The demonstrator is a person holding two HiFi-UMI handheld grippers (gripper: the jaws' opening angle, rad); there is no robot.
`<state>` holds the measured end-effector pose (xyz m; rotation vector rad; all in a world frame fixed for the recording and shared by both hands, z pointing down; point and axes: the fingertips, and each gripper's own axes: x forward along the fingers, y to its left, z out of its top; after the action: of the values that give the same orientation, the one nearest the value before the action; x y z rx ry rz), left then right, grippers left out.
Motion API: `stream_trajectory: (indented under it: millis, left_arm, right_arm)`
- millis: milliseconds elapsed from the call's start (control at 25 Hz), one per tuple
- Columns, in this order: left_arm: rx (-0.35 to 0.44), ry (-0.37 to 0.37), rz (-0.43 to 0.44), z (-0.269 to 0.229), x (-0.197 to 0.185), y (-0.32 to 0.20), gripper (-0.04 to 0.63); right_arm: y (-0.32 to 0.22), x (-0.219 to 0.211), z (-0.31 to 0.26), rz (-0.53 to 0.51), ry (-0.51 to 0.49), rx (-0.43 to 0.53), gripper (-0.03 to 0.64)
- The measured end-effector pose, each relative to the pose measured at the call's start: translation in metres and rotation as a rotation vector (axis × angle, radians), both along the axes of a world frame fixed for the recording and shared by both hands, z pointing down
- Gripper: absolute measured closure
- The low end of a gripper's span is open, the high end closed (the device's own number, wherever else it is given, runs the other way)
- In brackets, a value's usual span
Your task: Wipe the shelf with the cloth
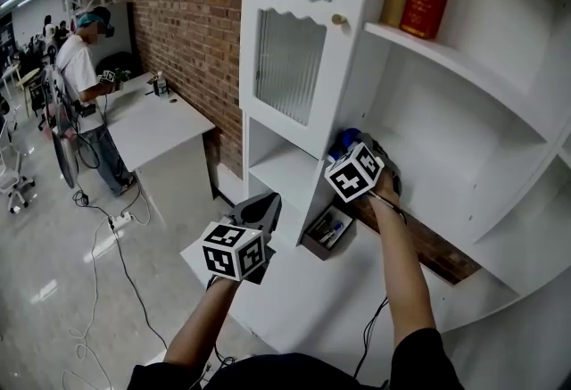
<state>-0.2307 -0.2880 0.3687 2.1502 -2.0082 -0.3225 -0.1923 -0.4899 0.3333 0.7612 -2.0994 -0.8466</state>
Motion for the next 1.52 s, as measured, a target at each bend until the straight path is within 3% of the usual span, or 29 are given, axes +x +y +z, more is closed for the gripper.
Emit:
stream_trajectory:
  millis: [280, 720, 1040, 1520]
  left_arm:
    - [0.010, -0.005, 0.021, -0.005, 0.005, -0.002, 0.580]
    - [0.022, 0.000, 0.043, -0.011, 0.010, 0.006, 0.580]
    - [0.036, -0.006, 0.060, -0.017, 0.012, 0.017, 0.580]
    - [0.046, 0.005, 0.112, -0.018, 0.016, 0.038, 0.581]
  right_arm:
    - [0.015, 0.004, -0.006, -0.049, -0.115, -0.068, 0.538]
    - [0.055, 0.018, -0.033, -0.083, -0.382, -0.173, 0.538]
    - [0.078, 0.034, -0.042, -0.072, -0.547, -0.195, 0.538]
    - [0.118, 0.047, -0.032, -0.049, -0.648, -0.220, 0.538]
